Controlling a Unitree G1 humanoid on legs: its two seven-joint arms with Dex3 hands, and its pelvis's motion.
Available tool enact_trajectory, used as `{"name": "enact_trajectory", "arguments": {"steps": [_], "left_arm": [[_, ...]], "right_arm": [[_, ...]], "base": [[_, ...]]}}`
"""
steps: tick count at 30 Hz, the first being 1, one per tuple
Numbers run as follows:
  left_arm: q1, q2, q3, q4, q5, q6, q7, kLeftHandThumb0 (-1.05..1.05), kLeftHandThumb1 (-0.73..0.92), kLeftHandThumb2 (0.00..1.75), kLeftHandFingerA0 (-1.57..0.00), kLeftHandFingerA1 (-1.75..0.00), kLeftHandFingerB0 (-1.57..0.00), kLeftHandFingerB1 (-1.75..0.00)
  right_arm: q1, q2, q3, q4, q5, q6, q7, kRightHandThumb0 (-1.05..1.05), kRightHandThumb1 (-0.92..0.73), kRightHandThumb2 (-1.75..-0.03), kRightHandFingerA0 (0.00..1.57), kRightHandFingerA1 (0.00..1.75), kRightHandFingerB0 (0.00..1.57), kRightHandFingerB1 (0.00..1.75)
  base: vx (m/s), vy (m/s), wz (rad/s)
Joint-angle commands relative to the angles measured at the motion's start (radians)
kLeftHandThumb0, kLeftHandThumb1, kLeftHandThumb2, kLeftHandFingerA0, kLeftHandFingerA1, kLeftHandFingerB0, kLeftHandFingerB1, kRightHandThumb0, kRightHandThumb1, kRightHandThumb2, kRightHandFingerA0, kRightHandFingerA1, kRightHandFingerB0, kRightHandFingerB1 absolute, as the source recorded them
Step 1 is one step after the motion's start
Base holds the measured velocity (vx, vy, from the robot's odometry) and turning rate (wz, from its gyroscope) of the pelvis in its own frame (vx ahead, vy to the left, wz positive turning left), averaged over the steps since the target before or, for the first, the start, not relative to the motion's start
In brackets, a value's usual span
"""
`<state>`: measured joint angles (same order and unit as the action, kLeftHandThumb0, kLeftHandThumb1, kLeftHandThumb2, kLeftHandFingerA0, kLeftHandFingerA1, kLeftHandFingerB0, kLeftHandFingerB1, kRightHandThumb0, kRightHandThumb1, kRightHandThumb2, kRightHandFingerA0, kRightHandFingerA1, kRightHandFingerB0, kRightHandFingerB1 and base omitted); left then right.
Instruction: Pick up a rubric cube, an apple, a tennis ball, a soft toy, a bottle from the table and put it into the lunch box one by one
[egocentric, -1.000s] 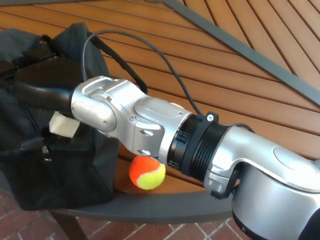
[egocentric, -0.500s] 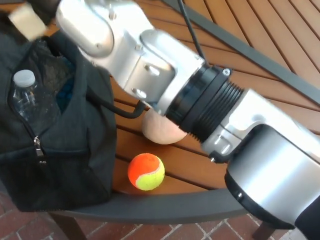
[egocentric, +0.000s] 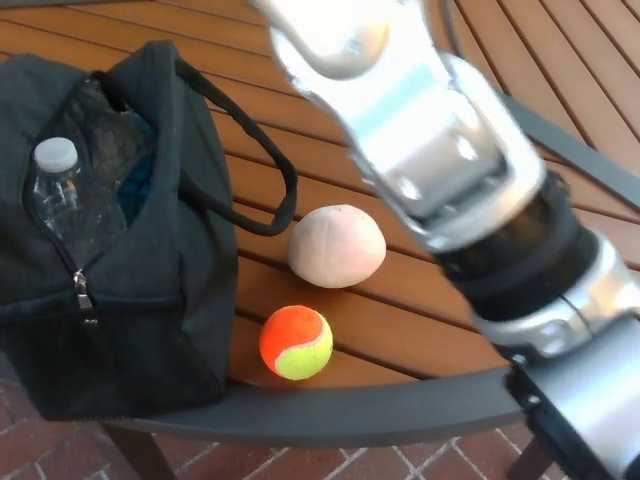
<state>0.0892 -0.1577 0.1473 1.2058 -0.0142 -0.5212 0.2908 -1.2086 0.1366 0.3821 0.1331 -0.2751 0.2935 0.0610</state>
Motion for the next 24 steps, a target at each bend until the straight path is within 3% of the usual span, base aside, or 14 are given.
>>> {"name": "enact_trajectory", "arguments": {"steps": [1, 2, 3, 4, 7, 12, 24], "left_arm": [[0.032, 0.014, 0.014, 0.015, -0.005, -0.058, -0.019, -0.14, 0.56, 1.02, -1.1, -1.16, -1.01, -1.12], [0.032, 0.015, 0.016, 0.014, -0.007, -0.057, -0.021, -0.15, 0.57, 1.01, -1.1, -1.16, -1.01, -1.13], [0.032, 0.016, 0.017, 0.014, -0.007, -0.056, -0.022, -0.15, 0.57, 1.01, -1.1, -1.16, -1.01, -1.13], [0.034, 0.018, 0.017, 0.014, -0.007, -0.055, -0.024, -0.15, 0.57, 1.01, -1.1, -1.16, -1.01, -1.13], [0.036, 0.021, 0.015, 0.014, 0.004, -0.054, -0.014, -0.14, 0.56, 1.02, -1.12, -1.15, -1.02, -1.12], [0.04, 0.024, 0.019, 0.013, 0.003, -0.064, -0.026, -0.13, 0.56, 1.05, -1.14, -1.18, -1.02, -1.14], [0.052, 0.032, 0.001, 0.012, 0.027, -0.077, -0.016, -0.12, 0.53, 1.08, -1.12, -1.16, -1.0, -1.14]], "right_arm": [[0.233, -0.24, 0.018, -0.172, -0.047, 0.167, 0.2, -0.5, -0.68, -0.6, 0.32, 0.55, 0.37, 0.37], [0.262, -0.269, 0.025, -0.18, -0.05, 0.178, 0.218, -0.56, -0.48, -0.87, 0.28, 0.58, 0.24, 0.47], [0.28, -0.287, 0.03, -0.188, -0.05, 0.189, 0.23, -0.56, -0.48, -0.87, 0.28, 0.58, 0.24, 0.47], [0.305, -0.309, 0.035, -0.196, -0.05, 0.198, 0.243, -0.5, -0.66, -0.6, 0.29, 0.49, 0.33, 0.33], [0.399, -0.382, 0.06, -0.207, -0.059, 0.204, 0.276, -0.5, -0.65, -0.6, 0.24, 0.46, 0.32, 0.33], [0.454, -0.424, 0.078, -0.194, -0.073, 0.169, 0.278, -0.54, -0.66, -0.59, 0.23, 0.47, 0.32, 0.33], [0.372, -0.343, 0.11, 0.022, -0.118, 0.152, 0.24, -0.47, -0.63, -0.6, 0.19, 0.45, 0.32, 0.32]], "base": [[0.0, 0.0, 0.0], [0.0, 0.0, 0.0], [0.0, 0.0, 0.0], [0.0, 0.0, 0.0], [0.0, 0.0, 0.0], [0.0, 0.0, 0.0], [0.0, 0.0, 0.0]]}}
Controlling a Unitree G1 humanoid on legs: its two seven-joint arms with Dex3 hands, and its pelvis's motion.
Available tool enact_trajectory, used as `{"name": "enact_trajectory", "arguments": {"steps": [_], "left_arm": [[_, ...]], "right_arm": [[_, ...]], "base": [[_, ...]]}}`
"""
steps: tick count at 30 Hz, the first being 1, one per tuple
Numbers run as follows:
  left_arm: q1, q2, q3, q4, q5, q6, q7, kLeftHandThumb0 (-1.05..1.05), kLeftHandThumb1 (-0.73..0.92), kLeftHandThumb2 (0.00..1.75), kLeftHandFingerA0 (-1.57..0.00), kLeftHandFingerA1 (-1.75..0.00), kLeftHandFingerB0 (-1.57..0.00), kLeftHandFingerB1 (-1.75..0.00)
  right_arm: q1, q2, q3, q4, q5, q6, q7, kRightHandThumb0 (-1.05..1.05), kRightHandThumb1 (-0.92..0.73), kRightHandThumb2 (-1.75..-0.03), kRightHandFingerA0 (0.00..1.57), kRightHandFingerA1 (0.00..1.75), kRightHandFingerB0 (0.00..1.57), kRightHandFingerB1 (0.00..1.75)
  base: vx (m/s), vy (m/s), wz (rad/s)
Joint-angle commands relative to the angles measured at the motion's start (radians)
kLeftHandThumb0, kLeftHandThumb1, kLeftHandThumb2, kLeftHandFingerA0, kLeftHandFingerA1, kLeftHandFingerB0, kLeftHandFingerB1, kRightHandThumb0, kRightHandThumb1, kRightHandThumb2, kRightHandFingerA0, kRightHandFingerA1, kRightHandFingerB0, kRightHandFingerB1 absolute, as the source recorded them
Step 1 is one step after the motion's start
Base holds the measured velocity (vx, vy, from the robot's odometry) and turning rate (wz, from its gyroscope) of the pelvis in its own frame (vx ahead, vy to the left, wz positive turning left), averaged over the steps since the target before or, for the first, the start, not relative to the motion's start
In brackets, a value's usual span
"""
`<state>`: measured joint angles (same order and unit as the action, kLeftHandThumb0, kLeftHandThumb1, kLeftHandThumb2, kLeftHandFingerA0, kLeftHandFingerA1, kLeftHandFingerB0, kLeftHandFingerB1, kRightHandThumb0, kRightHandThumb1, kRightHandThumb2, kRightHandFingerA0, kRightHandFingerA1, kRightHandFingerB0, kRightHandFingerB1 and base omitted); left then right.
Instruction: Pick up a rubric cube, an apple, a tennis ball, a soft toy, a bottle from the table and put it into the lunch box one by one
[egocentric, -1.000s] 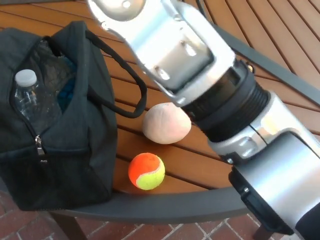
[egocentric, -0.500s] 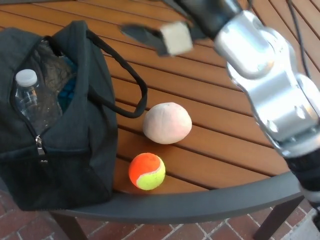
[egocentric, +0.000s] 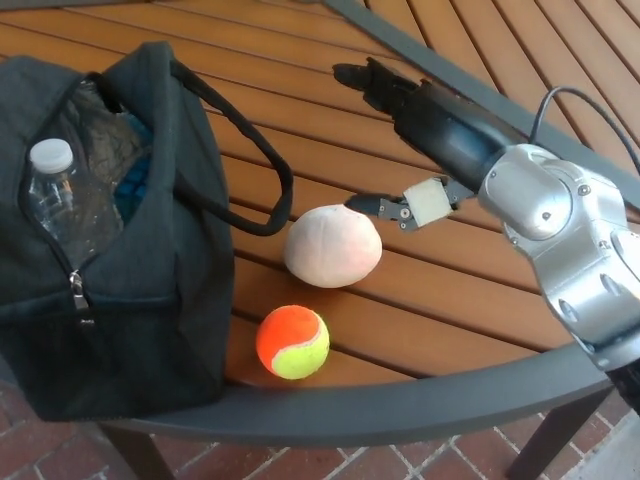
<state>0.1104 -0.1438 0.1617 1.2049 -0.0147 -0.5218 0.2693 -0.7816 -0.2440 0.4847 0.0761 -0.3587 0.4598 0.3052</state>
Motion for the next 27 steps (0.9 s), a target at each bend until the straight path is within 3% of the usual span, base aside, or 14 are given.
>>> {"name": "enact_trajectory", "arguments": {"steps": [1, 15, 27], "left_arm": [[0.031, 0.017, -0.013, 0.014, 0.024, -0.076, 0.006, -0.13, 0.54, 1.07, -1.12, -1.17, -1.01, -1.14], [0.04, 0.012, -0.017, 0.02, 0.008, -0.072, -0.006, -0.12, 0.53, 1.08, -1.07, -1.16, -1.0, -1.12], [0.031, 0.007, -0.025, 0.016, 0.021, -0.078, 0.013, -0.13, 0.55, 1.04, -1.1, -1.16, -1.01, -1.11]], "right_arm": [[-0.094, 0.076, 0.016, 0.143, -0.038, -0.033, -0.02, -0.45, -0.63, -0.6, 0.2, 0.45, 0.32, 0.32], [-0.256, 0.2, 0.062, 0.49, -0.108, -0.126, -0.081, -0.42, -0.63, -0.59, 0.28, 0.45, 0.39, 0.35], [-0.23, 0.279, 0.134, 0.733, -0.146, -0.156, -0.079, -0.46, -0.62, -0.59, 0.28, 0.49, 0.41, 0.36]], "base": [[0.0, 0.0, 0.0], [0.0, 0.0, 0.0], [0.0, 0.0, 0.0]]}}
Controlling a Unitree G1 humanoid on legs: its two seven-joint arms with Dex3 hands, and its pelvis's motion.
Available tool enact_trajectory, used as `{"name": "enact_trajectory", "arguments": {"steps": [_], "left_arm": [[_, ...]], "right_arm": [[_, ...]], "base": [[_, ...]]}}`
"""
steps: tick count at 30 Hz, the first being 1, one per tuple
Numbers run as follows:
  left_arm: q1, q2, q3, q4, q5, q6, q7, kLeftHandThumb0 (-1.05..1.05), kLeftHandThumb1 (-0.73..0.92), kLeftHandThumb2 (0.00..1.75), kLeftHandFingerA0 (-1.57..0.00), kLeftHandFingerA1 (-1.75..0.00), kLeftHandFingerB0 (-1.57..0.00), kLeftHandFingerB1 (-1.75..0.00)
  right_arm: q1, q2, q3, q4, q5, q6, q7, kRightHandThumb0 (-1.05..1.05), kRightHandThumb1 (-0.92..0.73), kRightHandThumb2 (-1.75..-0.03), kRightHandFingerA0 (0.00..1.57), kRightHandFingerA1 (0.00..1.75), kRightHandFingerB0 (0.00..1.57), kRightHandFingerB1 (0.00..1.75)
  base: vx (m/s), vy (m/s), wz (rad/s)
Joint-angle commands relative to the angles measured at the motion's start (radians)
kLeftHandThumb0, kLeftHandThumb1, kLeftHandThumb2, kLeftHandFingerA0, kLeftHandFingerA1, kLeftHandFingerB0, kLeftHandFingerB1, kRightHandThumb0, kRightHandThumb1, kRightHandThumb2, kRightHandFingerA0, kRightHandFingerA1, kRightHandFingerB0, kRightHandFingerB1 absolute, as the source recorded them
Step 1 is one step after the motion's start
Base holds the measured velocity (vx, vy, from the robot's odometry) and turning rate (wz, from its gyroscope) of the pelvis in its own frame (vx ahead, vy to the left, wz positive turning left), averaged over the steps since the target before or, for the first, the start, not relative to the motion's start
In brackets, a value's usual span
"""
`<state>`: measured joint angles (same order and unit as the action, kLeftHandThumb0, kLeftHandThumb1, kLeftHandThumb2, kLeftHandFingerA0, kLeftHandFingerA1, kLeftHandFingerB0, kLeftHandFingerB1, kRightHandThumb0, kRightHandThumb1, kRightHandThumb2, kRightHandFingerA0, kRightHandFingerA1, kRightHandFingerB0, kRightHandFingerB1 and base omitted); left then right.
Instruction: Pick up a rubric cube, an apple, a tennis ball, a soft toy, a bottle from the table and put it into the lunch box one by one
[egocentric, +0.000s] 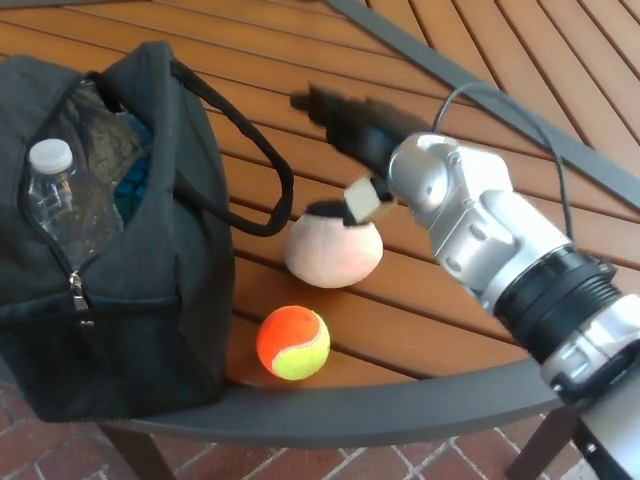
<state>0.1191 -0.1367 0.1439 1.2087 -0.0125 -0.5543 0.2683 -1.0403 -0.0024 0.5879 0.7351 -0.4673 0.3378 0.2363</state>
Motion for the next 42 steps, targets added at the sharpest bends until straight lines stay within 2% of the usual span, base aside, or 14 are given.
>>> {"name": "enact_trajectory", "arguments": {"steps": [1, 7, 8, 11, 12, 14, 15, 16, 17, 28, 29, 32, 33, 42], "left_arm": [[0.022, -0.001, -0.004, 0.011, 0.013, -0.045, 0.012, -0.13, 0.55, 1.04, -1.1, -1.16, -1.01, -1.11], [0.018, 0.001, -0.005, 0.01, 0.011, -0.048, -0.004, -0.16, 0.57, 1.02, -1.09, -1.15, -0.99, -1.12], [0.016, 0.0, -0.007, 0.009, 0.012, -0.046, -0.001, -0.15, 0.57, 1.03, -1.11, -1.15, -0.99, -1.13], [0.014, 0.001, -0.012, 0.01, 0.019, -0.044, 0.01, -0.15, 0.57, 1.03, -1.11, -1.15, -0.99, -1.13], [0.016, 0.002, -0.015, 0.01, 0.022, -0.046, 0.011, -0.14, 0.56, 1.04, -1.1, -1.14, -0.98, -1.1], [0.019, 0.003, -0.02, 0.01, 0.026, -0.05, 0.011, -0.14, 0.56, 1.04, -1.1, -1.14, -0.98, -1.1], [0.018, 0.0, -0.021, 0.009, 0.025, -0.048, 0.014, -0.13, 0.54, 1.07, -1.1, -1.13, -1.0, -1.1], [0.018, 0.0, -0.021, 0.009, 0.024, -0.047, 0.015, -0.13, 0.54, 1.07, -1.1, -1.13, -1.0, -1.1], [0.018, -0.003, -0.015, 0.009, 0.012, -0.051, 0.0, -0.13, 0.54, 1.06, -1.11, -1.15, -1.01, -1.12], [0.031, 0.003, -0.022, 0.012, 0.02, -0.061, -0.001, -0.12, 0.55, 1.05, -1.11, -1.16, -1.01, -1.11], [0.03, 0.0, -0.015, 0.012, 0.01, -0.061, -0.006, -0.11, 0.55, 1.05, -1.12, -1.16, -1.02, -1.11], [0.029, -0.002, -0.011, 0.012, 0.007, -0.061, -0.009, -0.11, 0.55, 1.05, -1.12, -1.16, -1.02, -1.11], [0.036, -0.002, -0.015, 0.012, 0.013, -0.054, -0.004, -0.11, 0.56, 1.03, -1.1, -1.16, -1.01, -1.12], [0.05, -0.001, -0.015, 0.017, 0.014, -0.061, -0.01, -0.14, 0.56, 1.03, -1.12, -1.14, -1.01, -1.08]], "right_arm": [[0.035, 0.04, 0.033, 0.079, -0.039, -0.039, -0.011, -0.46, -0.62, -0.59, 0.28, 0.49, 0.41, 0.36], [0.099, 0.064, 0.059, 0.074, -0.057, -0.016, -0.012, -0.46, -0.65, -0.61, 0.29, 0.53, 0.42, 0.37], [0.111, 0.068, 0.063, 0.067, -0.062, -0.014, -0.016, -0.5, -0.49, -0.83, 0.24, 0.56, 0.35, 0.5], [0.124, 0.074, 0.066, 0.06, -0.072, -0.011, -0.019, -0.5, -0.49, -0.83, 0.24, 0.56, 0.35, 0.5], [0.135, 0.086, 0.066, 0.056, -0.068, -0.002, -0.016, -0.46, -0.63, -0.59, 0.24, 0.5, 0.42, 0.37], [0.15, 0.101, 0.064, 0.051, -0.063, 0.01, -0.012, -0.46, -0.63, -0.59, 0.24, 0.5, 0.42, 0.37], [0.162, 0.107, 0.056, 0.036, -0.057, 0.024, -0.004, -0.49, -0.48, -0.83, 0.23, 0.57, 0.41, 0.54], [0.165, 0.108, 0.054, 0.031, -0.057, 0.027, -0.002, -0.49, -0.48, -0.83, 0.23, 0.57, 0.41, 0.54], [0.182, 0.106, 0.061, 0.036, -0.064, 0.02, -0.006, -0.44, -0.62, -0.6, 0.26, 0.52, 0.44, 0.39], [0.177, 0.012, 0.168, 0.104, -0.184, -0.014, 0.021, -0.29, -0.73, -0.61, 0.28, 0.6, 0.37, 0.4], [0.187, -0.013, 0.163, 0.108, -0.177, -0.08, -0.028, -0.21, -0.68, -0.59, 0.45, 0.95, 0.54, 0.66], [0.191, -0.025, 0.161, 0.112, -0.174, -0.113, -0.05, -0.21, -0.68, -0.59, 0.45, 0.95, 0.54, 0.66], [0.172, -0.056, 0.202, 0.113, -0.23, -0.157, -0.099, -0.29, -0.64, -0.59, 0.77, 1.67, 0.65, 0.77], [0.158, -0.11, 0.271, 0.122, -0.348, -0.247, -0.321, -0.23, -0.61, -0.6, 0.89, 1.73, 0.77, 0.94]], "base": [[0.0, 0.0, 0.0], [0.0, 0.0, 0.0], [0.0, 0.0, 0.0], [0.0, 0.0, 0.0], [0.0, 0.0, 0.0], [0.0, 0.0, 0.0], [0.0, 0.0, 0.0], [0.0, 0.0, 0.0], [0.0, 0.0, 0.0], [0.0, 0.0, 0.0], [0.0, 0.0, 0.0], [0.0, 0.0, 0.0], [0.0, 0.0, 0.0], [0.0, 0.0, 0.0]]}}
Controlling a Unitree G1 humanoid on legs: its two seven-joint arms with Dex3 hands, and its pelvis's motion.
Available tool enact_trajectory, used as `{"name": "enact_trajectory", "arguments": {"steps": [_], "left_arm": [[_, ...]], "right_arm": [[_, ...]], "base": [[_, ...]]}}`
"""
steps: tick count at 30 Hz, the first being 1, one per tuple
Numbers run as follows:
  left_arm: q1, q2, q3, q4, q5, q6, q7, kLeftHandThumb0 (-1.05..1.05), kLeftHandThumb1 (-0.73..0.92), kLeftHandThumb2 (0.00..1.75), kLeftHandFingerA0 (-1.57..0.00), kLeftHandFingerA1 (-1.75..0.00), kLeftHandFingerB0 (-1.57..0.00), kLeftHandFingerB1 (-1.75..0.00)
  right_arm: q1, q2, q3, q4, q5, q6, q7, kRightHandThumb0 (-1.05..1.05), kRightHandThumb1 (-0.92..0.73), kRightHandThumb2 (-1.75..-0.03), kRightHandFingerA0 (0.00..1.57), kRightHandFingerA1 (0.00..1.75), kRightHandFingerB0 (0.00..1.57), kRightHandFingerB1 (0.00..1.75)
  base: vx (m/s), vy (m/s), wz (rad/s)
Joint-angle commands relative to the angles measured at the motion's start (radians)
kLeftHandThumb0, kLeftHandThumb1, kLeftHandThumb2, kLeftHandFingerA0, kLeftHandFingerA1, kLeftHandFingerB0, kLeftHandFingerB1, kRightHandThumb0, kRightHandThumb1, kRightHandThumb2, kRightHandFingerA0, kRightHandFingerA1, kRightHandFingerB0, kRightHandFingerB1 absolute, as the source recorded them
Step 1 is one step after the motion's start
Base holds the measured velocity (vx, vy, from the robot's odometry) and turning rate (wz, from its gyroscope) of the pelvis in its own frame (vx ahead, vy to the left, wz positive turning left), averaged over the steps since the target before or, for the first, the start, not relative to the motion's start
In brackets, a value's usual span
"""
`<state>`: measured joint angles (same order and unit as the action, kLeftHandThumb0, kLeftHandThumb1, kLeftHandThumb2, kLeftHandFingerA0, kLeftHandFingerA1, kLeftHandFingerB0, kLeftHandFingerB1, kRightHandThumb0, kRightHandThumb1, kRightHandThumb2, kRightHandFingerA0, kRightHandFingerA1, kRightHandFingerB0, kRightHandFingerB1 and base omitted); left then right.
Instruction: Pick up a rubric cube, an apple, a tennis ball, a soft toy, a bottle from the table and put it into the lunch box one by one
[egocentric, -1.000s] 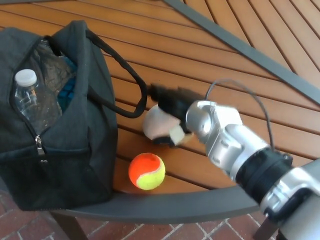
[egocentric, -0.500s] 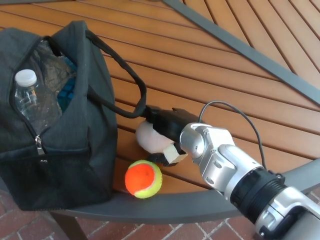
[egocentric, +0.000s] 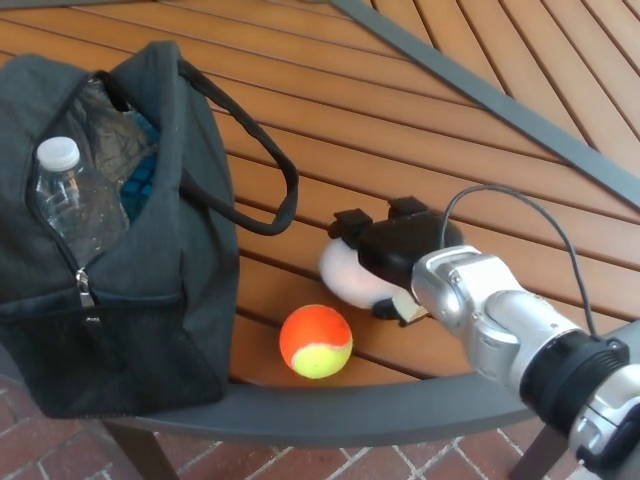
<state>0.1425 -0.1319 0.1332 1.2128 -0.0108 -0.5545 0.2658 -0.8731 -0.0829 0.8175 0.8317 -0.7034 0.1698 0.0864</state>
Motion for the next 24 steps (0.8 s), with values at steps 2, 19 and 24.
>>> {"name": "enact_trajectory", "arguments": {"steps": [2, 19, 24], "left_arm": [[0.032, -0.007, 0.001, 0.013, 0.006, -0.065, -0.017, -0.14, 0.57, 1.0, -1.11, -1.14, -1.02, -1.08], [0.046, -0.015, -0.004, 0.017, 0.008, -0.064, -0.017, -0.11, 0.54, 1.05, -1.1, -1.15, -1.01, -1.12], [0.046, -0.017, 0.005, 0.019, -0.004, -0.065, -0.027, -0.09, 0.54, 1.06, -1.12, -1.14, -1.04, -1.09]], "right_arm": [[-0.007, -0.035, 0.058, 0.036, -0.14, -0.092, -0.225, -0.23, -0.6, -0.59, 0.89, 1.73, 0.76, 0.89], [0.121, -0.021, 0.043, 0.056, -0.175, -0.104, -0.54, -0.37, -0.43, -0.89, 1.26, 1.38, 0.85, 0.97], [0.17, -0.032, -0.01, 0.035, -0.133, -0.117, -0.561, -0.29, -0.56, -0.58, 0.93, 1.75, 0.82, 1.11]], "base": [[0.0, 0.0, 0.0], [0.0, 0.0, 0.0], [0.0, 0.0, 0.0]]}}
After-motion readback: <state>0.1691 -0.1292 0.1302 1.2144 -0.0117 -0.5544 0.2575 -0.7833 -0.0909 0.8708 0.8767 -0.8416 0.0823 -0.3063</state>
